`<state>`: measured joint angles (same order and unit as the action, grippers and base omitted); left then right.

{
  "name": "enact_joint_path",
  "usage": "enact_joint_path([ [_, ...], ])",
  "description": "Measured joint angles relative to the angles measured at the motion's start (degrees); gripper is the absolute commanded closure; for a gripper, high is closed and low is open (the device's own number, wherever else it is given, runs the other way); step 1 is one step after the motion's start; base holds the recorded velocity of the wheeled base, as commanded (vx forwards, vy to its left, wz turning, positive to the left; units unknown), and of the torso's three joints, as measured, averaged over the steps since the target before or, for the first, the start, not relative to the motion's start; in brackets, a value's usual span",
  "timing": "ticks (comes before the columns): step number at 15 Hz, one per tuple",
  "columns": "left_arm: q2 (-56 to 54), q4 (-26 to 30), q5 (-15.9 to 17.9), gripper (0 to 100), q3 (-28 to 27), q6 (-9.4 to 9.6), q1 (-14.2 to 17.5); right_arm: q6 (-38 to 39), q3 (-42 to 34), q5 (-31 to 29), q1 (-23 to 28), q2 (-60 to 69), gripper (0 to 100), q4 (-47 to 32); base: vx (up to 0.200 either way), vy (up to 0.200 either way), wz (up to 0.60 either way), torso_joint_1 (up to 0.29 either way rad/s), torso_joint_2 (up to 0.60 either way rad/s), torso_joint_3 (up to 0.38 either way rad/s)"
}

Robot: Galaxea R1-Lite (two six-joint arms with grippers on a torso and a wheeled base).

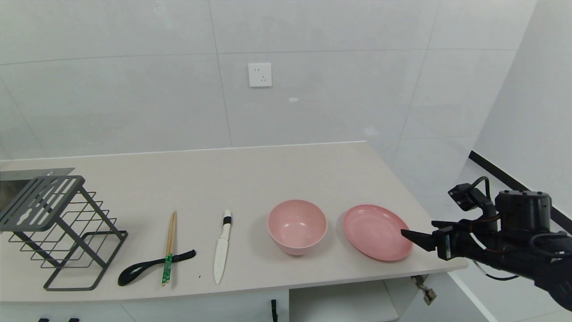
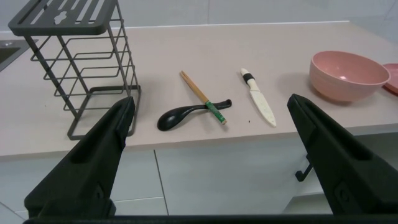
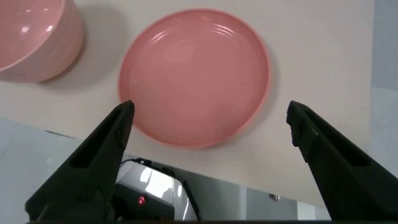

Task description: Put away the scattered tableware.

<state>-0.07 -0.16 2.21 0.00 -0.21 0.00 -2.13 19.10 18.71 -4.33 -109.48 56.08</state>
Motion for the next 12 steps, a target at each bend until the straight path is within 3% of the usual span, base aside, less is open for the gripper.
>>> enact_joint_path([
  [9, 0.0, 0.0, 0.0, 0, 0.0, 0.13, 0.02, 5.52, 7.16, -2.1, 1.11, -19.41, 0, 17.25, 0.0, 0.0, 0.0, 0.0, 0.0, 0.0],
  [12, 0.0, 0.02, 0.0, 0, 0.0, 0.13, 0.02, 5.96, 8.37, -2.13, 1.0, -23.06, 0, 18.29, 0.0, 0.0, 0.0, 0.0, 0.0, 0.0],
])
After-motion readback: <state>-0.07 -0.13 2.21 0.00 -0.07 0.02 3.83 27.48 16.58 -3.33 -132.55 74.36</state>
